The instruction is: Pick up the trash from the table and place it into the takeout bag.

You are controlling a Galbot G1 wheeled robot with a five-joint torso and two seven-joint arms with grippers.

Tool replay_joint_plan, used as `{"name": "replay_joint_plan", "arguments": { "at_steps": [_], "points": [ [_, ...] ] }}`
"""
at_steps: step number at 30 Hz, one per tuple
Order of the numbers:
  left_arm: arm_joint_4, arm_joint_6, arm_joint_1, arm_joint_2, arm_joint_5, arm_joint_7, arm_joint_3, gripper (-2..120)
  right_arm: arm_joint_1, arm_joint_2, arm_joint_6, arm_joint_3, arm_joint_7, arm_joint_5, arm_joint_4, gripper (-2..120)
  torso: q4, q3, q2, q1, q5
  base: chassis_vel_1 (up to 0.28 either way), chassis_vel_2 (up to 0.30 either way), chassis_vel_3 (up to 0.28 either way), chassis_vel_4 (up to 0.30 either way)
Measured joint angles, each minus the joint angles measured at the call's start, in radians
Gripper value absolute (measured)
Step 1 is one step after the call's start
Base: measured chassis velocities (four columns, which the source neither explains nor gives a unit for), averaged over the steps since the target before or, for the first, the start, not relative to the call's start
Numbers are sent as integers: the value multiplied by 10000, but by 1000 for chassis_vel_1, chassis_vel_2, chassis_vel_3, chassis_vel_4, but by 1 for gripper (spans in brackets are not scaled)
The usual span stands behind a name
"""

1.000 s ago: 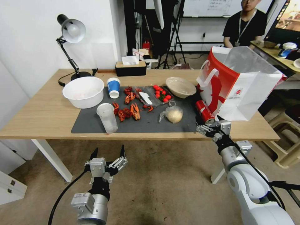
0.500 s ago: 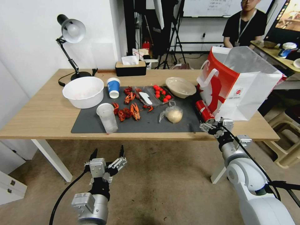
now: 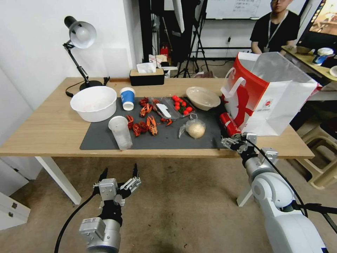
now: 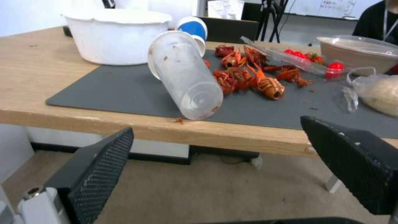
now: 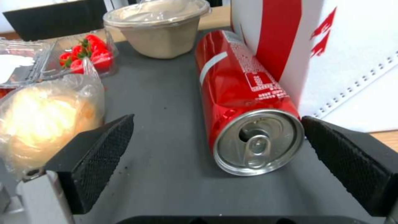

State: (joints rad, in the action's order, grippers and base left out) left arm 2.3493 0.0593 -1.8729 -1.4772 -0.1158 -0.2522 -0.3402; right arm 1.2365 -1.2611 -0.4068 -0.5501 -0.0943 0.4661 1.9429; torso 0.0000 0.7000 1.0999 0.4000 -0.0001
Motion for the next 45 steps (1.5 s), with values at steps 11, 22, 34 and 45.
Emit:
{"name": "replay_joint_plan", "arguments": {
  "at_steps": [11,22,34,45],
  "points": [
    [-69,-45,33,-40,-7,-30,24,100,-359,-6,-206,118,49,227,-335,100,0,-1,0,0,0,0,0,0,0],
    [-69,-134,-20,-70,-7,-118,-12,100,-1102,32,-398,334,-25,481,-923,100,1,-1,0,0,1,0,0,0,0],
    [-77,-150,-18,-126,13,-159,-18,100,-1105,-41,-611,385,-365,315,-962,69,0,0,0,0,1,0,0,0,0],
    [-34,-190,-45,-137,34,-222,3,100,-784,-11,-488,311,-281,136,-560,52,0,0,0,0,1,0,0,0,0]
  ]
}}
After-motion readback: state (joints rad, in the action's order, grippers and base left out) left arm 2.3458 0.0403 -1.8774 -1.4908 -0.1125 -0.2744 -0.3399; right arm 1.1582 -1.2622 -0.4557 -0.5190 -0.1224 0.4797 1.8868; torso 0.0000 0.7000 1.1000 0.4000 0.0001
